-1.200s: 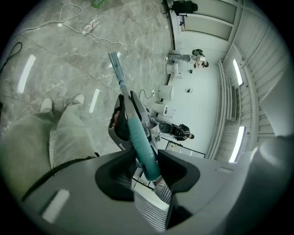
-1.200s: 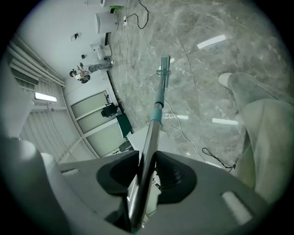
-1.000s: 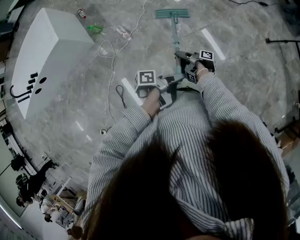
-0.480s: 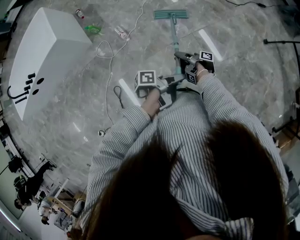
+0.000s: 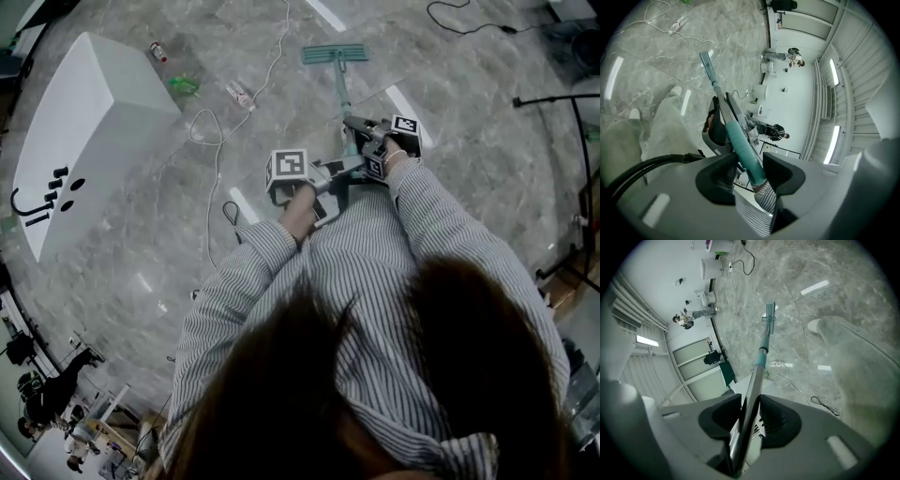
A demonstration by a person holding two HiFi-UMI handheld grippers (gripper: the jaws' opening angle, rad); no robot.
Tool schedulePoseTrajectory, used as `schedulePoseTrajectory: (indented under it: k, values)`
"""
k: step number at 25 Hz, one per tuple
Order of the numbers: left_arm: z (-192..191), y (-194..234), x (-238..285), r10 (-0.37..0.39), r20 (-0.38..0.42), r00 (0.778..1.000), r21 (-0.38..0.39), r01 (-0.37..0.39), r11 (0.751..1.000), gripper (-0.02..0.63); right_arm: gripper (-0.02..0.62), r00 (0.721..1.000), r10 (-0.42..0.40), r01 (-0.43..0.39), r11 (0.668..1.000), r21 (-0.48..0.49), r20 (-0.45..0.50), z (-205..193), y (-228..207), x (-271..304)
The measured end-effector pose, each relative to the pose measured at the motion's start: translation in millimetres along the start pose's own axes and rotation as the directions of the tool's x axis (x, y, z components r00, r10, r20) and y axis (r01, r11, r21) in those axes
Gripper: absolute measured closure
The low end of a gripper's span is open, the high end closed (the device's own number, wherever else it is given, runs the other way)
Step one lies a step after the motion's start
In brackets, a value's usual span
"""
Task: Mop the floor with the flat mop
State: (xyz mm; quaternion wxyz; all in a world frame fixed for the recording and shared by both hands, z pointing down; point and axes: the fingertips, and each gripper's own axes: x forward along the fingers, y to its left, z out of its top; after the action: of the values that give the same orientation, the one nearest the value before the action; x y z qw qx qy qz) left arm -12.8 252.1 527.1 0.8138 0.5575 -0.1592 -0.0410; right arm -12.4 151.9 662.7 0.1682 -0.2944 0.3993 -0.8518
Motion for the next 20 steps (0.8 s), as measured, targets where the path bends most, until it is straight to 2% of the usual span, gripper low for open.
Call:
schedulePoseTrajectory:
  k: [4, 7, 11, 17, 20]
  values:
    - [42.9, -18.6, 12.7, -0.039, 0.037, 0.999, -0.003, 0.039, 0.999, 0.426, 0.471, 0.997, -0.065, 0.063, 0.997, -0.053, -0.038, 26.8, 30.8, 22.0]
    - [89.5, -33.3, 24.8, -0.066, 0.071, 0.995, -0.019, 0.068, 0.998, 0.426, 0.469, 0.998, -0.058, 0.055, 0.995, -0.078, -0.035, 59.2, 59.9, 49.8]
    - [172.2, -54.8, 47.8, -0.073, 0.119, 0.990, -0.024, 0.076, 0.997, 0.428, 0.469, 0.999, -0.036, 0.034, 0.997, -0.076, -0.024, 118.0, 108.0, 96.6]
    - [312.4, -126.3, 104.5, -0.069, 0.159, 0.985, -0.032, 0.075, 0.997, 0.428, 0.469, 0.990, -0.108, 0.099, 0.990, -0.105, -0.087, 220.7, 216.9, 166.4]
    - [367.3, -167.4, 128.3, -0.101, 0.161, 0.982, -0.044, 0.109, 0.993, 0.423, 0.465, 0.978, -0.149, 0.126, 0.980, -0.156, -0.147, 262.1, 264.6, 195.5]
